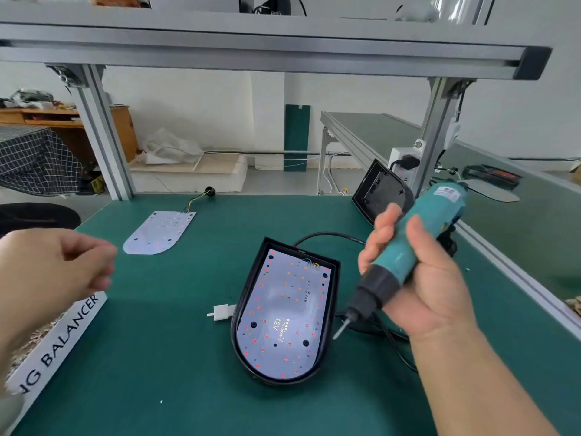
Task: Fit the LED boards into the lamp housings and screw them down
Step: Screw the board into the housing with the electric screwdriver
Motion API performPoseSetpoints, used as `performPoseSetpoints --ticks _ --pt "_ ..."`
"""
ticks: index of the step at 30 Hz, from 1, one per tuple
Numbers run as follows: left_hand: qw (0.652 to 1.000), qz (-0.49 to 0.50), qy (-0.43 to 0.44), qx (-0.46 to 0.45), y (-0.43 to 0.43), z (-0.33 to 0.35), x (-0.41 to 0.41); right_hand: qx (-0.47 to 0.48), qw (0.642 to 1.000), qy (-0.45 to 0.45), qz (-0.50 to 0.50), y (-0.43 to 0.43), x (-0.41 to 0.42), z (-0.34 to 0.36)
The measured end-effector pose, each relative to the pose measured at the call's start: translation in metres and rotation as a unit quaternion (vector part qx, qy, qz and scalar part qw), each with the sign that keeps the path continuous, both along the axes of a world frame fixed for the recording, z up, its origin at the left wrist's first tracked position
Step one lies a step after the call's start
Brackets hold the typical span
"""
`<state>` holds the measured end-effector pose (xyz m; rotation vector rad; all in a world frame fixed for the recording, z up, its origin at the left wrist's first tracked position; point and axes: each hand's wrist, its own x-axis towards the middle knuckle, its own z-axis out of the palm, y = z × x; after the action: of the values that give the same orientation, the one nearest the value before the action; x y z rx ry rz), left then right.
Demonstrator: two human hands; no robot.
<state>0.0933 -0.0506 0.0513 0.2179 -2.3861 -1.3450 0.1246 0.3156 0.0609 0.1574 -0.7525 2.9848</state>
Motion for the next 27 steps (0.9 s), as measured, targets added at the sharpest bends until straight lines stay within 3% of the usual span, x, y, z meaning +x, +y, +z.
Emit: performPoseSetpoints --ticks 3,5,8,11,15,22,27 --pt "0.99 -0.088 0.02 0.113 0.06 0.018 0.008 0.014 1.0 -0.011 -0.003 -0.005 0.001 -0.01" --pt "0.954 -0.177 -0.002 0.241 0.102 0.029 0.018 -0.016 1.0 -0.004 -0.024 -0.006 0.002 -0.01" --pt "0.903 -0.263 -0.049 0.337 0.145 0.033 0.029 -0.013 0.995 -0.031 -0.098 -0.008 -0.001 -0.01" --pt "0.893 -0.27 -0.07 0.353 0.163 0.018 0.031 0.014 0.985 -0.066 -0.161 -0.009 -0.002 -0.012" --pt "0.903 -0.248 -0.066 0.345 0.168 0.002 0.039 0.023 0.982 -0.028 -0.187 -0.008 0.001 -0.011" --pt "0.932 -0.258 -0.092 0.237 0.179 -0.01 0.048 -0.028 0.973 -0.043 -0.226 -0.003 0.008 -0.004" --pt "0.926 -0.247 -0.1 0.268 0.19 -0.012 0.054 -0.052 0.967 -0.049 -0.245 -0.002 0.007 -0.002"
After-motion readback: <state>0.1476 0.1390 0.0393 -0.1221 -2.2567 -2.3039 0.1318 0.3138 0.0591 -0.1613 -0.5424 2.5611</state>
